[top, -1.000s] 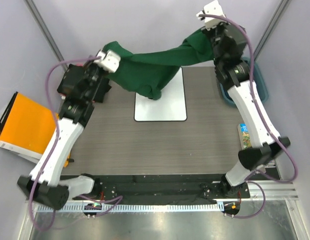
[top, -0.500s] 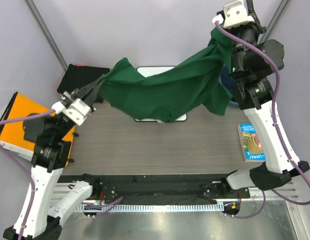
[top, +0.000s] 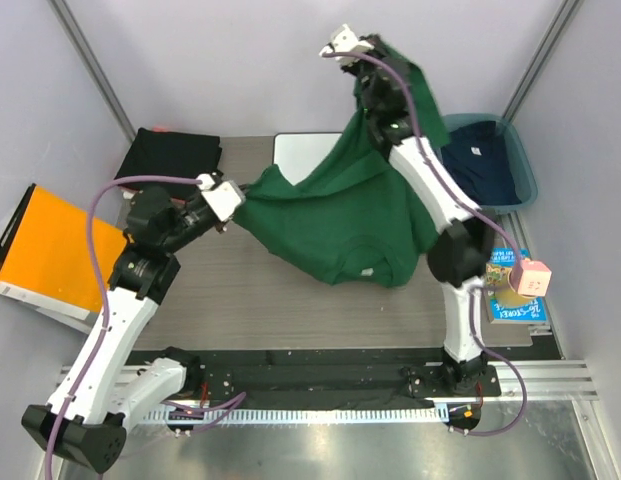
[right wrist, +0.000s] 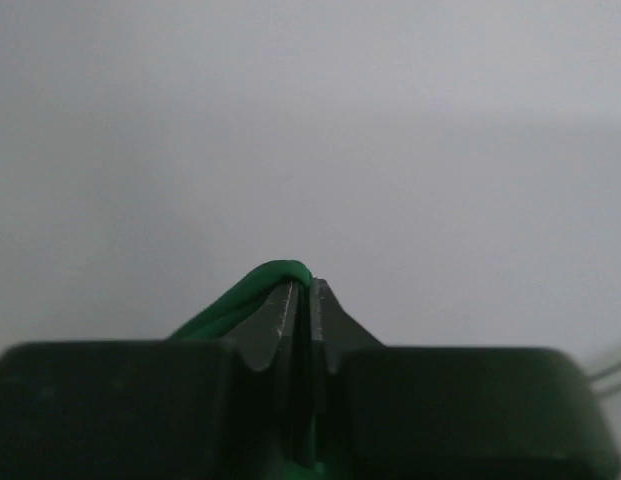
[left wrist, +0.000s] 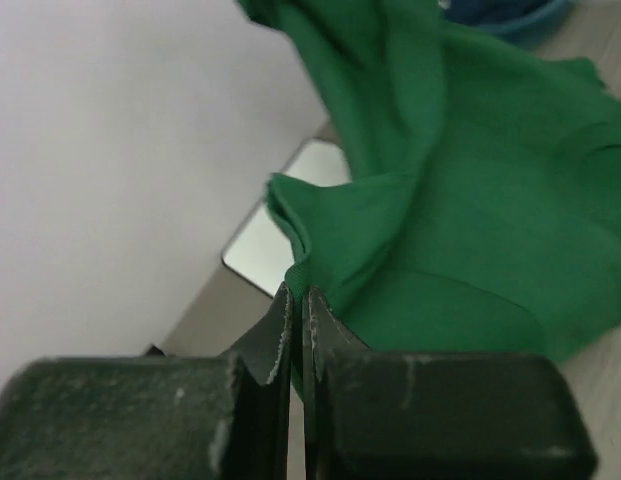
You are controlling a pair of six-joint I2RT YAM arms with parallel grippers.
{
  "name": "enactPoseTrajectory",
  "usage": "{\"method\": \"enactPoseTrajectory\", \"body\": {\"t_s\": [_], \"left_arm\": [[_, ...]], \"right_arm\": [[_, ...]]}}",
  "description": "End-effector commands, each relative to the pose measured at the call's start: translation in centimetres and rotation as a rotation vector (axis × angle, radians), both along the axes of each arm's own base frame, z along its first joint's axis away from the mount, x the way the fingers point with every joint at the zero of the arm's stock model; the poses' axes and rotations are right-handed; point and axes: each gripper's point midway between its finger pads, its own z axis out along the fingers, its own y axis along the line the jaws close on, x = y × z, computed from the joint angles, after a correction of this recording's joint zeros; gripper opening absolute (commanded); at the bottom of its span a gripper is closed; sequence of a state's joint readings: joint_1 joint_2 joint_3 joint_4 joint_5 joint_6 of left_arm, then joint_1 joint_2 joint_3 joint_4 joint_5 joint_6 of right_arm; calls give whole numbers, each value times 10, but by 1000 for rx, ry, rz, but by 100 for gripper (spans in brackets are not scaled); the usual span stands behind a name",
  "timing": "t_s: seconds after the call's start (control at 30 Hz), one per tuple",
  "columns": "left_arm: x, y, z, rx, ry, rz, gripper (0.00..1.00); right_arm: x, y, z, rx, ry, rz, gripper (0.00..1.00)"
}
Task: Fold and stack the t-shirts
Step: Flatten out the tshirt
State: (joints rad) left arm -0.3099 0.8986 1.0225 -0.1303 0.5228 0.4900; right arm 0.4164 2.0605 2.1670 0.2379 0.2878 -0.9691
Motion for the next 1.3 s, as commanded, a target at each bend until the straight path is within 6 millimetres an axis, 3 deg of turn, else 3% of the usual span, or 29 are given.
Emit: {"method": "enactPoseTrajectory", "body": {"t_s": [0.0,0.07,0.13,0.17,0.2,0.23,0.3,0.33,0.37,0.4,0.47,0.5,0.53,0.57,0.6,0.63,0.67,0.73,0.83,0.9,1.07,1.1,1.27], "left_arm": [[-4,14,-41,165,68,34,0],[-14,17,-65,230,132,8,0],[-23,17,-78,279,149,-27,0],[-32,19,-87,302,176,-46,3],[-36,19,-92,313,186,-54,26],[-41,19,-96,325,199,-72,37],[-46,20,-97,330,199,-78,55],[-47,21,-100,336,208,-76,59],[-47,22,-100,334,209,-72,58],[-47,23,-100,333,212,-65,45],[-41,26,-97,319,222,-26,38],[-39,27,-97,315,229,-12,35],[-34,28,-92,307,216,8,32],[-26,36,-90,307,211,74,30],[-16,42,-89,295,210,133,25],[2,52,-70,257,139,231,23],[18,74,-69,253,128,391,23],[42,97,-55,203,86,570,36],[62,129,-45,185,64,794,49],[66,154,-35,142,52,942,59],[69,182,-23,44,48,1110,86],[68,188,-19,31,37,1138,96],[66,208,8,-43,-39,1205,100]], "right_arm": [[59,43,-47,-3,6,84,43],[60,63,-47,9,-34,111,91],[60,79,-60,5,5,154,100],[58,89,-77,24,52,178,100],[54,93,-80,37,67,193,100],[45,91,-82,43,96,204,100],[36,90,-88,83,149,223,100],[25,85,-85,98,174,227,100],[20,84,-87,110,198,234,100],[13,84,-103,138,294,248,100],[-12,92,-105,167,412,352,100],[-30,95,-135,161,574,404,100],[-48,96,-135,164,631,450,100],[-71,114,-145,160,711,574,100],[-97,121,-168,146,844,625,100],[-115,129,-182,135,916,672,100],[-132,138,-187,125,960,703,100],[-175,163,-219,78,1115,791,99],[-218,187,-260,2,1285,865,98],[-236,196,-287,-45,1392,884,97],[-260,228,-304,-72,1481,963,96],[-262,233,-308,-71,1493,973,97],[-269,263,-326,-87,1522,1028,96]]}}
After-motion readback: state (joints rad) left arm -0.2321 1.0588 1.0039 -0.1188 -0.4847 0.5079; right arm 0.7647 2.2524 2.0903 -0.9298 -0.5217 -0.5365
